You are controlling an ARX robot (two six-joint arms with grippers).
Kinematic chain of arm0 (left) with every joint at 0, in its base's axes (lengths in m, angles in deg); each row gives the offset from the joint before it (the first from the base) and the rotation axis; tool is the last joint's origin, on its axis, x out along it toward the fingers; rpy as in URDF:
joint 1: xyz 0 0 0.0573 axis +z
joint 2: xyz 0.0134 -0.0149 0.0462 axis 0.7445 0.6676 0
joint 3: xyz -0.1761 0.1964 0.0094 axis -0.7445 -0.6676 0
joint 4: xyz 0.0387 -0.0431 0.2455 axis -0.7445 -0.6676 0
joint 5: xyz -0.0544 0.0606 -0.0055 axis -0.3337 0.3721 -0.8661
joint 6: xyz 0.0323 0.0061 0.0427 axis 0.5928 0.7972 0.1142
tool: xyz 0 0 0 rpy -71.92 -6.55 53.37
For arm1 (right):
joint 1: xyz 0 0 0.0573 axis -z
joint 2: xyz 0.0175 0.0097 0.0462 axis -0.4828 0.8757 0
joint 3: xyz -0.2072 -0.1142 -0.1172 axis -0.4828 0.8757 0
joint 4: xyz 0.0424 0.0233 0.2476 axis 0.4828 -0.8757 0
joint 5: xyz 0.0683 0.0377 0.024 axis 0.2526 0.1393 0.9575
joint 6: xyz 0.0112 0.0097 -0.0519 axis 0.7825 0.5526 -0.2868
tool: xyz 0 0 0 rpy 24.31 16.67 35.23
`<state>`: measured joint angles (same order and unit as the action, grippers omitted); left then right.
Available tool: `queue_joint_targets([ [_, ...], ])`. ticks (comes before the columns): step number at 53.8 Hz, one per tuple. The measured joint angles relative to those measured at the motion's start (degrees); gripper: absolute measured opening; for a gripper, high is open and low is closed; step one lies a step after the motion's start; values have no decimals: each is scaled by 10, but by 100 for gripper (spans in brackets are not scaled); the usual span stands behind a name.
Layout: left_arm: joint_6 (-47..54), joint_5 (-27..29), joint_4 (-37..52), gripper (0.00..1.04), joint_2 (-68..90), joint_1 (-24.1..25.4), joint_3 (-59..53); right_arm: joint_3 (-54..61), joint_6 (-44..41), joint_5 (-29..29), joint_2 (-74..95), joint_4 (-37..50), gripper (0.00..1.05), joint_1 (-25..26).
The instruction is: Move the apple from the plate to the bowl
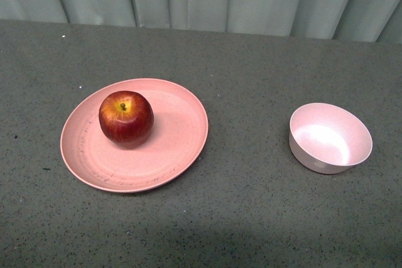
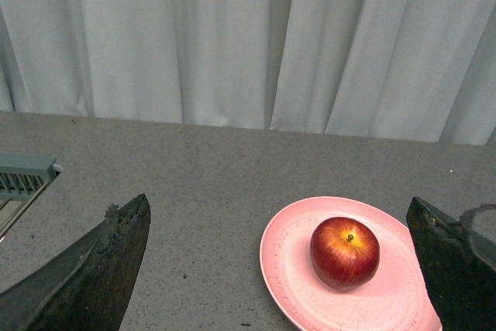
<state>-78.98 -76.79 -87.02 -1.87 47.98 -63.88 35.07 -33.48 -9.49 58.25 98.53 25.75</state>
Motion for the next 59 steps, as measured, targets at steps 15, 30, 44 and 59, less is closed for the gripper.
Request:
queue_joint_targets([
  [15, 0, 0, 0, 98, 0, 0, 0, -143, -8, 99, 386, 23, 95, -10],
  [30, 0, 0, 0, 98, 0, 0, 0, -295, -18, 126, 608, -52, 95, -48],
  [44, 0, 0, 0, 98, 0, 0, 0, -388, -17, 126, 745, -68, 95, -76],
  [59, 0, 0, 0, 98, 0, 0, 0, -458, -17, 122, 836, -87, 95, -102],
])
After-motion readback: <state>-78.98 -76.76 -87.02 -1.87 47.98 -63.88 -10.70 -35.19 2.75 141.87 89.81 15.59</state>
